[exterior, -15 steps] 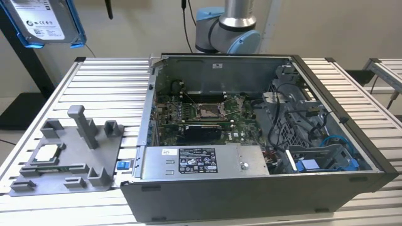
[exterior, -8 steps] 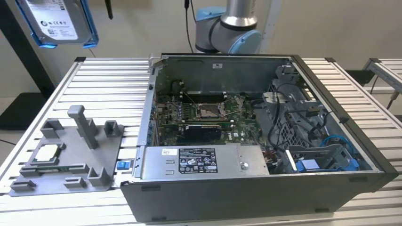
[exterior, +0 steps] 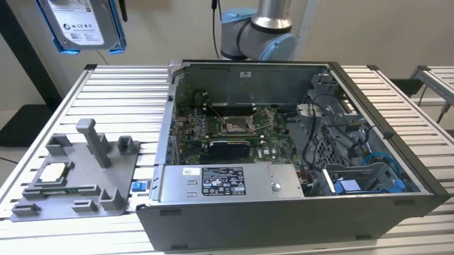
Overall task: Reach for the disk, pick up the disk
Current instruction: 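Pick up the disk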
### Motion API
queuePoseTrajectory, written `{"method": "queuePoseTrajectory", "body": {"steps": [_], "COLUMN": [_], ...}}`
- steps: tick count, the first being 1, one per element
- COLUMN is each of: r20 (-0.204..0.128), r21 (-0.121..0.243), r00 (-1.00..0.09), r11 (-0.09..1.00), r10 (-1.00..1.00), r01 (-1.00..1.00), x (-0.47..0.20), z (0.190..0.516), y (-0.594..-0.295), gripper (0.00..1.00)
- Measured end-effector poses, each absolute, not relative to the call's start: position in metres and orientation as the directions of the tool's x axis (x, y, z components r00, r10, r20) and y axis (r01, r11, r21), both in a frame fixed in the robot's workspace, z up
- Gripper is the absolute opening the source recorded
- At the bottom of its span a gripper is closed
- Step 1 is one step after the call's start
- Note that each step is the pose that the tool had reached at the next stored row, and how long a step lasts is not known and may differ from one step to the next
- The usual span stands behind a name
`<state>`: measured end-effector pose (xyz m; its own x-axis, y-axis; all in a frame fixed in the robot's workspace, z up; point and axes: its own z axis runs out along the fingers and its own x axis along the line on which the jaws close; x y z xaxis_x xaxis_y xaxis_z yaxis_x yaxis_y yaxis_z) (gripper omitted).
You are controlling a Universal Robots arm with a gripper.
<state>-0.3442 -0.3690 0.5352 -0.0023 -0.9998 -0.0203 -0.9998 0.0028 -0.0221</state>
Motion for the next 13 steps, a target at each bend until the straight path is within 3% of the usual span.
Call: {"method": "queuePoseTrajectory", "body": {"steps": [13], "r20": [-0.02], "r21": [-0.022], "r00": [-0.002], "r11": [0.003], "r10": [-1.0], "r01": [-1.0], "x": [-0.298], "z": [0.535], "y": [-0.369], "gripper": [0.0]}}
